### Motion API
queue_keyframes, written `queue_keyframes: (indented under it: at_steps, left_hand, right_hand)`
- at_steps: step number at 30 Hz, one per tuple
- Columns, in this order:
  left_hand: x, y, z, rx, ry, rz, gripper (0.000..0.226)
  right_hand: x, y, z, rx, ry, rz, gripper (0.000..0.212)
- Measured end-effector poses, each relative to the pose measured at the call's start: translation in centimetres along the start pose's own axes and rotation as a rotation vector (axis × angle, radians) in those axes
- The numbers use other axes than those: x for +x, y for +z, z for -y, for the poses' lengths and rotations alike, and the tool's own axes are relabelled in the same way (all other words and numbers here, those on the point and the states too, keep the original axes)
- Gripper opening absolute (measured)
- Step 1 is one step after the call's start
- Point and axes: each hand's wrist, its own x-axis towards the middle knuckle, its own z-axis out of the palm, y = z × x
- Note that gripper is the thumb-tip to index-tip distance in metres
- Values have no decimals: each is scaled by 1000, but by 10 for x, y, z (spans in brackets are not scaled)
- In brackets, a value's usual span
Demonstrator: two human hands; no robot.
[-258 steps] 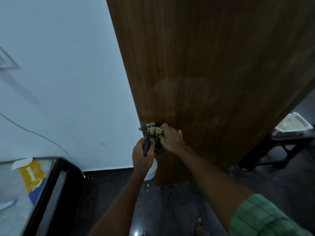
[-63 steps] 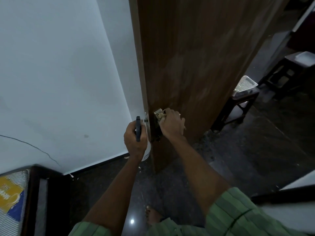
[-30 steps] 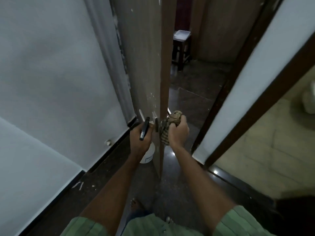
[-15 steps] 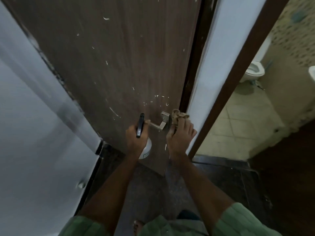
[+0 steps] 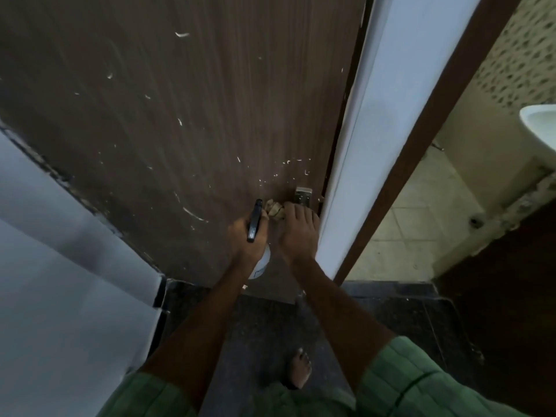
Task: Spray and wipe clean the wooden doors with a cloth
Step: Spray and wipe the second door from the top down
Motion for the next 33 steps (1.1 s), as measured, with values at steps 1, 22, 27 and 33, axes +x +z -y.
queue_keyframes:
  at_steps: [1,22,27,33]
  left_hand:
    - [6,5,1,2,22,11,41]
    - [101,34,19,-18,98,216,35]
    - [109,28,22,62,139,197,44]
    - [124,8,-15,42,127,245,35]
  right_hand:
    - [8,5,-3,-21,-2,-14,41]
    - [73,41,-7,-29,153,2,45]
    - [81,36,-12,-17,159,118,51]
    - [103,15,-14,-3,186,344,50]
